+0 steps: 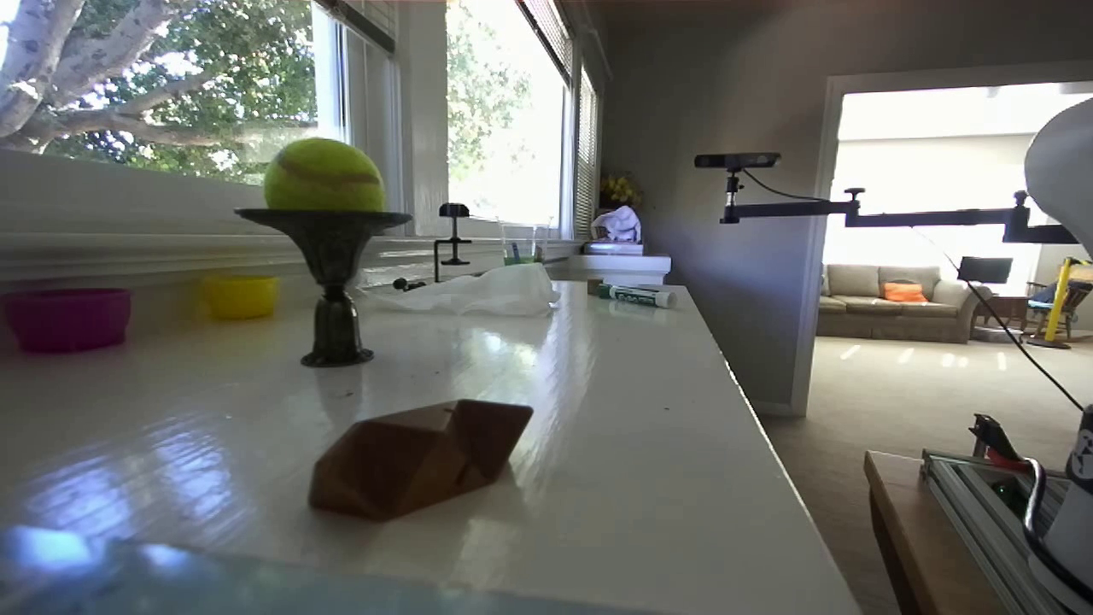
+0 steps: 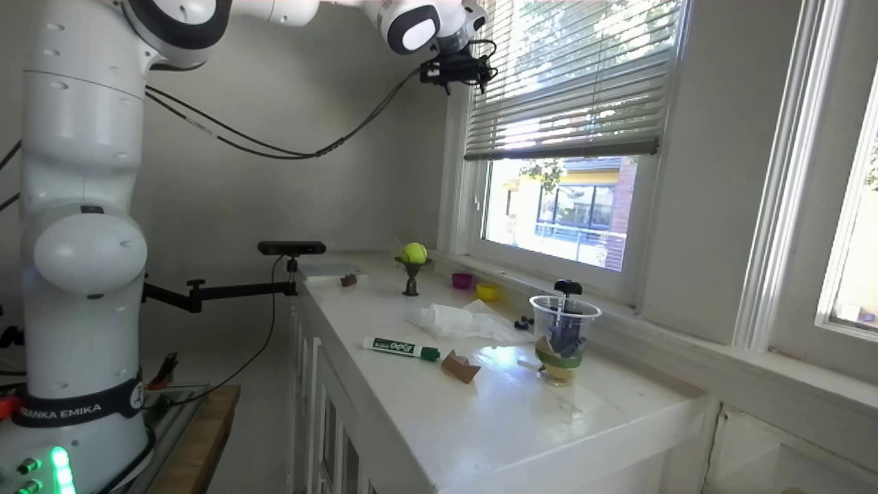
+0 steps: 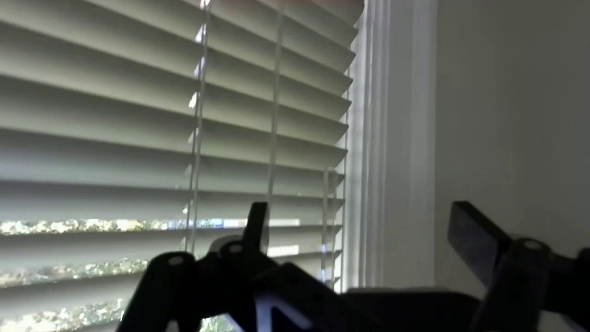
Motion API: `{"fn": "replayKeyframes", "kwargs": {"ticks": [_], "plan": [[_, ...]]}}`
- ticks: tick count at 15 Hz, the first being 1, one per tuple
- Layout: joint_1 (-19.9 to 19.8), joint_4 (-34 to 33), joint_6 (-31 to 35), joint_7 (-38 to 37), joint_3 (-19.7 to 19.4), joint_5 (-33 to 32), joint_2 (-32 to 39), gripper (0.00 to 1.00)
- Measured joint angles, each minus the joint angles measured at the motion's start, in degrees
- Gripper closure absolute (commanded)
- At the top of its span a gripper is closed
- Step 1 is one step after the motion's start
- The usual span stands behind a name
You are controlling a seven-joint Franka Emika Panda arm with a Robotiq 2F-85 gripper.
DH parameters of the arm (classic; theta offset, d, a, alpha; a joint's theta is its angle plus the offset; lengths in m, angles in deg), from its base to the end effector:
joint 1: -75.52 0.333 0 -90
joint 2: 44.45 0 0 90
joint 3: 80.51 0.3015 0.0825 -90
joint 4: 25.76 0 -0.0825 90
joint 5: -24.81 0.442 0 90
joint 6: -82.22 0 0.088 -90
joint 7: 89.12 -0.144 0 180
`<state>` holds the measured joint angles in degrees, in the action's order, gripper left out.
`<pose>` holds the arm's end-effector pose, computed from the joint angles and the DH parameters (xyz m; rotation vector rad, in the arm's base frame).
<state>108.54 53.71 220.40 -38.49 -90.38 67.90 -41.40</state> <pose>0.6274 0.2954 0.7689 -2.0228 -1.0860 -1.3871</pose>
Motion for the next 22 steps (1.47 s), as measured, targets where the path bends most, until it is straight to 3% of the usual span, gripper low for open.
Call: {"fn": "replayKeyframes", "kwargs": {"ticks": [8, 14, 22], "plan": [[0.2, 12.8, 2.9, -2.9, 0.3, 2.4, -3.3, 0.0], [-10.8, 18.8, 6.4, -3.3, 12.9, 6.1, -3.7, 0.0], [-11.2, 19.1, 8.7, -3.0, 12.5, 7.5, -0.7, 0.0]]}}
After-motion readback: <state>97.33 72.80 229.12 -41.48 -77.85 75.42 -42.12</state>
